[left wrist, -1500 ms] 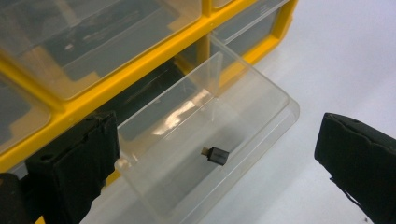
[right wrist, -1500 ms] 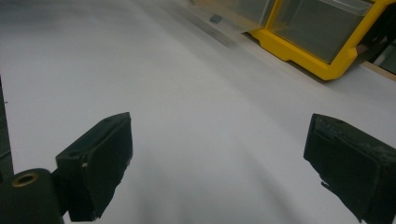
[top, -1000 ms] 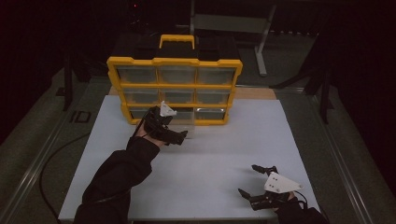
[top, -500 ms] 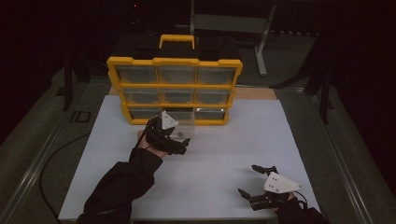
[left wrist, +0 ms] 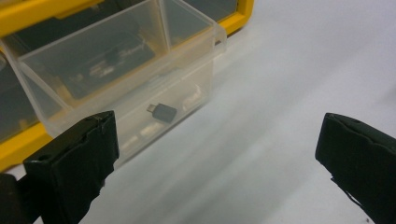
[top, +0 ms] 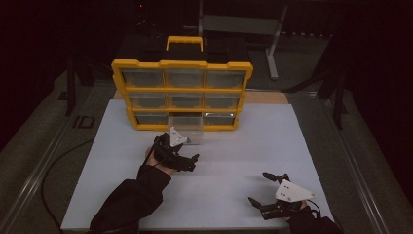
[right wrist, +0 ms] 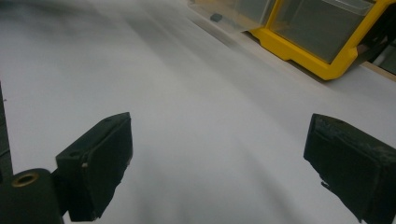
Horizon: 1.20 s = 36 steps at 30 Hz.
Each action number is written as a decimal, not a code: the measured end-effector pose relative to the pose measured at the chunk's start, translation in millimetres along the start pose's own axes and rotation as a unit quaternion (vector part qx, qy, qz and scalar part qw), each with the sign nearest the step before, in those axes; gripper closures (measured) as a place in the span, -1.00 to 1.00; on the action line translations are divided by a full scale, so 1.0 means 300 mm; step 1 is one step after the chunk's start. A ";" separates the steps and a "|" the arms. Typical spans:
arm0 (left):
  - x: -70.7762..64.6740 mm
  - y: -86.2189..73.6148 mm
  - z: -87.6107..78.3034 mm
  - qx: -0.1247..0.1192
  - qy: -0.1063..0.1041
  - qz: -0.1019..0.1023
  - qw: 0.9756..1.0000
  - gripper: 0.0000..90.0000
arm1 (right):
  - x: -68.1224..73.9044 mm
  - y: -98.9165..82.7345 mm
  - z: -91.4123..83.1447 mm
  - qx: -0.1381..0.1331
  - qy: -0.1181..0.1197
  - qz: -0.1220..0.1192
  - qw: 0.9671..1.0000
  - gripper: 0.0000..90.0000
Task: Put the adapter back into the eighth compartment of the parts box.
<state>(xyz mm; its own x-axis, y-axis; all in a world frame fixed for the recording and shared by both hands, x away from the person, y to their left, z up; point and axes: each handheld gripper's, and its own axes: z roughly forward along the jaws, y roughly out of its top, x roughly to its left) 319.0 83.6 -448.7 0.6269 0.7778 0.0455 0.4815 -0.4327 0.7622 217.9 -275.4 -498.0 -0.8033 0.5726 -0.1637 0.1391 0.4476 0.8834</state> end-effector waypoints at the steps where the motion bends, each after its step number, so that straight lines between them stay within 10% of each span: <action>1: -0.003 -0.004 0.003 0.002 0.004 0.001 1.000 -1.00 | 0.000 0.000 0.000 0.000 0.000 0.000 1.000 -0.82; 36: -0.026 -0.094 0.082 -0.007 0.044 -0.057 0.997 -1.00 | 0.003 0.000 0.000 0.003 -0.001 0.000 1.000 -0.82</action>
<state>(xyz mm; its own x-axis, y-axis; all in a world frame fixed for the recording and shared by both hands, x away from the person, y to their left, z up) 315.6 78.6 -486.4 0.5120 0.8589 0.0131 0.5384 -0.3327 0.7742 217.2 -274.9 -498.0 -0.8023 0.5737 -0.1648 0.1424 0.4520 0.8806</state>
